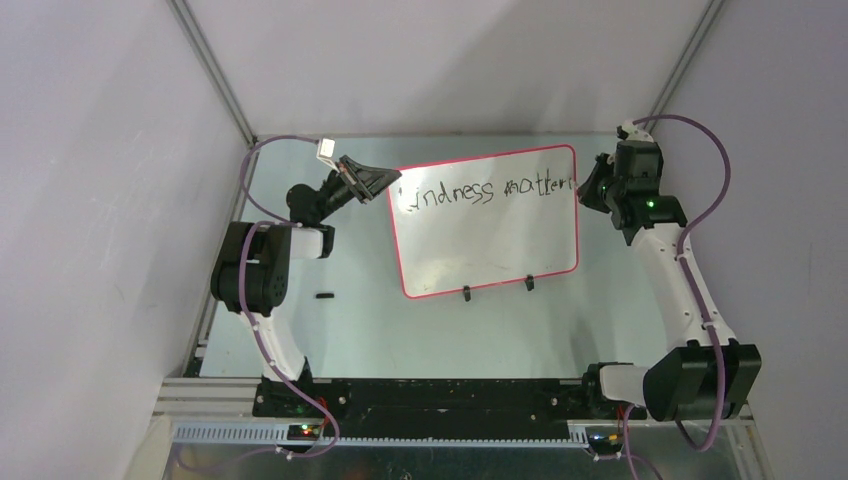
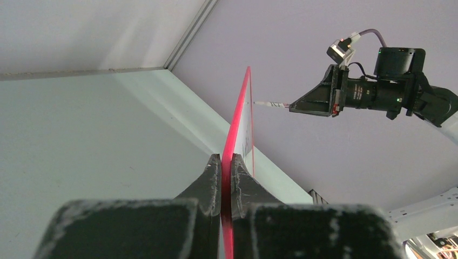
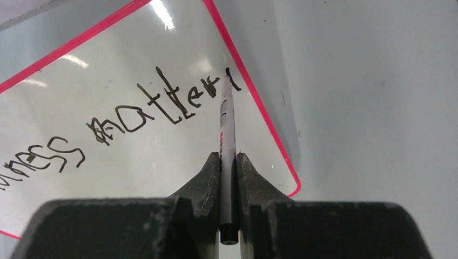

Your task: Write a sentence on the whiteboard

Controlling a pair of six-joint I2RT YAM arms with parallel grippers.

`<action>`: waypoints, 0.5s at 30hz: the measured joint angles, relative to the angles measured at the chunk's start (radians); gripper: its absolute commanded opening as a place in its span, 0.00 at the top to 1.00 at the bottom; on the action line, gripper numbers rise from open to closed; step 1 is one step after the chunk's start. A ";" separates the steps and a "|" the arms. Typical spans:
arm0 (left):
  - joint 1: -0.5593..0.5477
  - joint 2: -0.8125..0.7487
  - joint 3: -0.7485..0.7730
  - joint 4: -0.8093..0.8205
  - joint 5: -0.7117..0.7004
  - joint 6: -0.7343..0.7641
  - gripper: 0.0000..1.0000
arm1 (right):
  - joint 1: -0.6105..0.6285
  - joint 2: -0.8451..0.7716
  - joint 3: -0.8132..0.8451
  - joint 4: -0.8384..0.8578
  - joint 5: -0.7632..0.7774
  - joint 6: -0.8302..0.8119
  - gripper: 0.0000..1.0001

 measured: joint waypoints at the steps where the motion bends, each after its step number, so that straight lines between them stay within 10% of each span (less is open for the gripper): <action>1: 0.000 0.000 0.000 0.000 0.000 0.000 1.00 | 0.000 0.003 0.000 0.000 0.000 0.000 1.00; 15: 0.000 0.000 0.000 0.000 0.000 0.000 1.00 | -0.008 0.023 0.007 0.010 0.000 0.000 1.00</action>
